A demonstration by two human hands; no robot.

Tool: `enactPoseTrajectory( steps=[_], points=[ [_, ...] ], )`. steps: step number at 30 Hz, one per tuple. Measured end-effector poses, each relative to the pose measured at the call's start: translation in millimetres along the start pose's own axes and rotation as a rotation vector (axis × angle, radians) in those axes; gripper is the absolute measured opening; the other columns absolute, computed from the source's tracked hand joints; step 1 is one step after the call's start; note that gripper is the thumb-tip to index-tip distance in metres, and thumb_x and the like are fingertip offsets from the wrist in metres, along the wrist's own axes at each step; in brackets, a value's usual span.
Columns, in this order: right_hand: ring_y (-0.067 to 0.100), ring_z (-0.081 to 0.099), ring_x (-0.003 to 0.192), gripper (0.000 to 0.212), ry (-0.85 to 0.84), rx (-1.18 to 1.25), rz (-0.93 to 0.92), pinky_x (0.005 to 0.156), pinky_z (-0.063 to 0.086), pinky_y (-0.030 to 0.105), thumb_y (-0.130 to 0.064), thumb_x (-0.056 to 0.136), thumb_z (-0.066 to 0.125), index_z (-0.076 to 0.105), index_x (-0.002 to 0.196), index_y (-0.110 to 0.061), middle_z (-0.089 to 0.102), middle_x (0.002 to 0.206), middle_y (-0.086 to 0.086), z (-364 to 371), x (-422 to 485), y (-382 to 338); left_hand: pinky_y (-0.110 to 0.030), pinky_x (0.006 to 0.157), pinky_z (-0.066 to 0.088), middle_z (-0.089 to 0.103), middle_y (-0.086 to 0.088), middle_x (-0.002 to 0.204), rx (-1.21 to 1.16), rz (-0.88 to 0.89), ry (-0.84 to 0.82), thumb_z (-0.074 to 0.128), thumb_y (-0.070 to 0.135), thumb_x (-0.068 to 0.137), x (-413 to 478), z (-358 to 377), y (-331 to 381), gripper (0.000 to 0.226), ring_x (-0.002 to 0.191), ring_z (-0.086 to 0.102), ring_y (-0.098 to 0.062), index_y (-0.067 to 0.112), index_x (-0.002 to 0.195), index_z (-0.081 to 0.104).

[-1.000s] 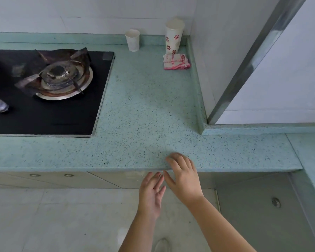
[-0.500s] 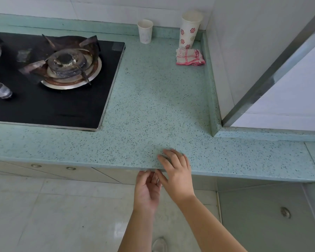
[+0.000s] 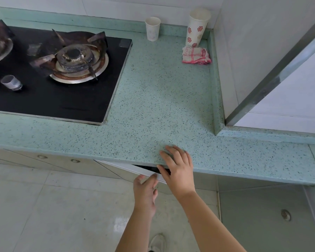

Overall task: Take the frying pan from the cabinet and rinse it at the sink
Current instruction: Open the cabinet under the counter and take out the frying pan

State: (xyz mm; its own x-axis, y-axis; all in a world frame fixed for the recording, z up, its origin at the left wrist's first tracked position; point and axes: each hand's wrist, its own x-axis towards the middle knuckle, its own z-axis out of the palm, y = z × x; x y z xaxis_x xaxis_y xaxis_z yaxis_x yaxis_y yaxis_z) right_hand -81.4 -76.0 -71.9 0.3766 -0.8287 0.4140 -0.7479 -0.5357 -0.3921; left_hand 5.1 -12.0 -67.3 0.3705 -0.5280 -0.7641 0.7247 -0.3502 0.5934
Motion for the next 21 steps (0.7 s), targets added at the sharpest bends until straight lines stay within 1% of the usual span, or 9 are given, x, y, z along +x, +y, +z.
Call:
enactPoseTrajectory(
  steps=[1,2,3,5,7,10,13,17,21],
  points=[
    [0.021,0.046,0.115,0.031,0.001,0.001,-0.003,0.097,0.033,0.042,-0.034,0.08,0.059,0.059,0.108,-0.02,0.066,0.114,0.005,-0.4,0.1,-0.2,-0.031,0.079,0.042,0.054,-0.004,0.083,0.053,0.02,0.042,0.062,0.009,0.087,-1.6,0.4,-0.1,0.037,0.073,0.053,-0.011,0.013,0.115,0.039],
    [0.021,0.046,0.115,0.031,0.002,0.0,-0.003,0.098,0.033,0.041,-0.034,0.08,0.059,0.06,0.108,-0.02,0.066,0.114,0.005,-0.9,0.0,-0.3,-0.03,0.069,0.04,0.054,-0.004,0.082,0.107,0.046,0.078,0.064,0.011,0.086,-2.0,0.5,-0.5,0.029,0.073,0.054,-0.011,0.014,0.104,0.042],
    [0.021,0.046,0.115,0.031,0.001,-0.001,-0.003,0.098,0.033,0.041,-0.034,0.08,0.058,0.06,0.107,-0.02,0.066,0.114,0.005,-1.3,-0.1,-0.3,-0.029,0.06,0.035,0.051,-0.004,0.076,0.151,0.069,0.113,0.066,0.013,0.084,-3.0,1.4,-0.1,0.025,0.067,0.051,-0.013,0.014,0.089,0.042],
    [0.021,0.046,0.115,0.031,-0.004,-0.003,-0.002,0.099,0.032,0.041,-0.034,0.08,0.057,0.063,0.107,-0.019,0.066,0.115,0.005,-1.8,0.0,-0.1,-0.027,0.051,0.027,0.043,-0.007,0.066,0.226,0.118,0.165,0.069,0.014,0.082,-3.3,2.5,-0.7,0.041,0.053,0.036,-0.016,0.014,0.068,0.031],
    [0.022,0.046,0.115,0.031,-0.008,-0.008,-0.009,0.099,0.032,0.041,-0.033,0.081,0.057,0.062,0.107,-0.019,0.066,0.115,0.005,-1.9,-0.2,0.4,-0.027,0.049,0.025,0.04,-0.01,0.063,0.284,0.15,0.203,0.069,0.013,0.081,-5.6,3.8,0.3,0.046,0.05,0.027,-0.017,0.013,0.064,0.026],
    [0.022,0.046,0.116,0.03,-0.02,-0.015,-0.01,0.099,0.032,0.042,-0.033,0.082,0.056,0.062,0.108,-0.019,0.066,0.115,0.006,-2.7,-0.8,0.2,-0.025,0.048,0.028,0.04,-0.007,0.06,0.346,0.172,0.238,0.067,0.007,0.079,-6.3,2.7,-0.1,0.039,0.049,0.03,-0.017,0.011,0.066,0.03],
    [0.022,0.046,0.115,0.03,-0.029,-0.028,-0.002,0.099,0.036,0.044,-0.033,0.082,0.056,0.064,0.107,-0.018,0.066,0.114,0.006,-3.5,-1.0,-0.4,-0.023,0.049,0.032,0.04,-0.007,0.063,0.36,0.195,0.253,0.066,0.003,0.077,-9.0,-3.2,-4.4,0.028,0.051,0.036,-0.018,0.005,0.08,0.038],
    [0.022,0.046,0.114,0.032,-0.052,-0.043,-0.01,0.095,0.046,0.049,-0.033,0.083,0.054,0.067,0.106,-0.016,0.066,0.114,0.007,-7.4,-0.6,-1.5,-0.022,0.053,0.04,0.047,-0.006,0.074,0.358,0.235,0.264,0.067,-0.001,0.079,-24.8,-19.6,-6.3,0.039,0.062,0.047,-0.017,0.007,0.102,0.036],
    [0.021,0.044,0.115,0.034,-0.077,-0.077,0.011,0.095,0.045,0.05,-0.033,0.084,0.051,0.068,0.107,-0.015,0.066,0.115,0.007,-9.7,-0.4,-5.1,-0.02,0.053,0.04,0.048,-0.004,0.067,0.43,0.283,0.21,0.065,-0.002,0.081,-38.8,-40.9,-7.5,0.05,0.059,0.051,-0.014,0.011,0.117,0.033]
  ],
)
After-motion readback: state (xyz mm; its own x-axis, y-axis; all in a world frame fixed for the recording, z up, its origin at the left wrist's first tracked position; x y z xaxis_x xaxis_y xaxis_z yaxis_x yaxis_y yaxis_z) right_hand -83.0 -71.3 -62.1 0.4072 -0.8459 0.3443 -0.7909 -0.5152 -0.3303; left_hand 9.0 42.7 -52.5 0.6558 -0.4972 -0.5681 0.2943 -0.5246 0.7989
